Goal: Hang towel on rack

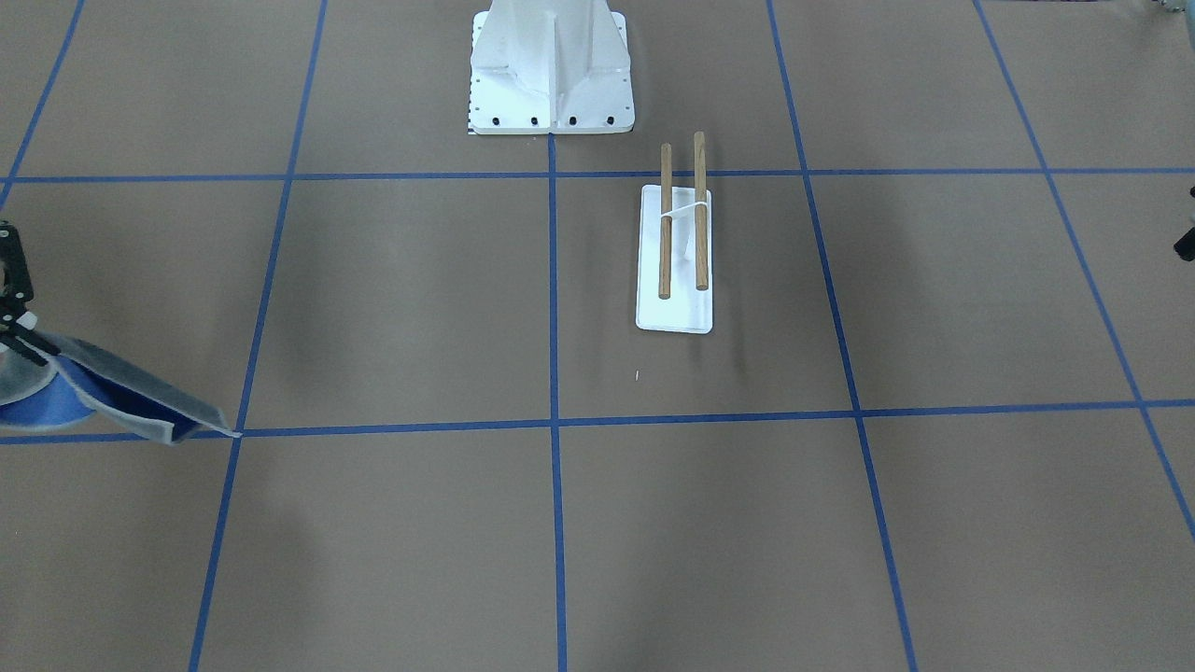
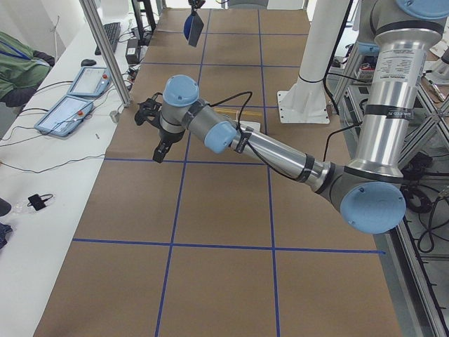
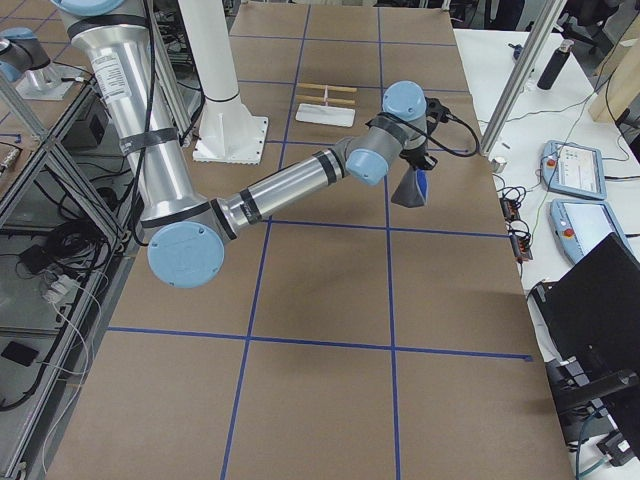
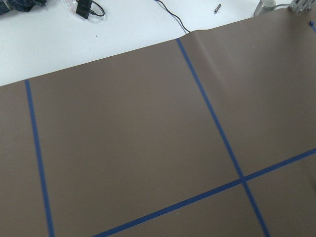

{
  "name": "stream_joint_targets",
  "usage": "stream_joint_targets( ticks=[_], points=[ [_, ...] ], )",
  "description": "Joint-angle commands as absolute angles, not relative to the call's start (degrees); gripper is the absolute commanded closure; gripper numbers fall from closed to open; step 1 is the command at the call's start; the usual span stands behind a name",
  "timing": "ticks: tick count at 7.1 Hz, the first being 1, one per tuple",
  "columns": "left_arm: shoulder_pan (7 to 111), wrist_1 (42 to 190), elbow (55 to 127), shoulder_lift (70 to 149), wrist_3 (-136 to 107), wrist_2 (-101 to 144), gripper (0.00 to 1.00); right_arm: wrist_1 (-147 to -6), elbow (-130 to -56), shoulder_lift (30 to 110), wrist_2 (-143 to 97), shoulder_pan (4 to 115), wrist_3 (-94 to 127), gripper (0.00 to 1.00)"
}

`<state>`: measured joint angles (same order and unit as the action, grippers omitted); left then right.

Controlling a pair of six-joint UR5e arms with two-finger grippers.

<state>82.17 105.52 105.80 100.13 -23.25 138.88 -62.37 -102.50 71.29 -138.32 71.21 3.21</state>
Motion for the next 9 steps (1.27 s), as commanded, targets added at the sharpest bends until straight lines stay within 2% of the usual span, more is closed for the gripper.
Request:
stream_joint_targets(
  ticks=[1,6,9],
  points=[
    [74.84,106.60,105.30,106.49,-50.32,138.43,0.02,-62.40,-107.99,67.86,-128.21,62.19,11.47,1.00],
    [54.36,106.79,101.62,125.38,-102.48,125.54,0.02,-62.67,-108.63,56.98,-105.68,46.08,23.19,1.00],
    [50.45,114.12,98.98,128.06,-116.84,120.85,0.02,-62.58,-108.72,53.27,-95.49,39.40,25.49,1.00]
  ],
)
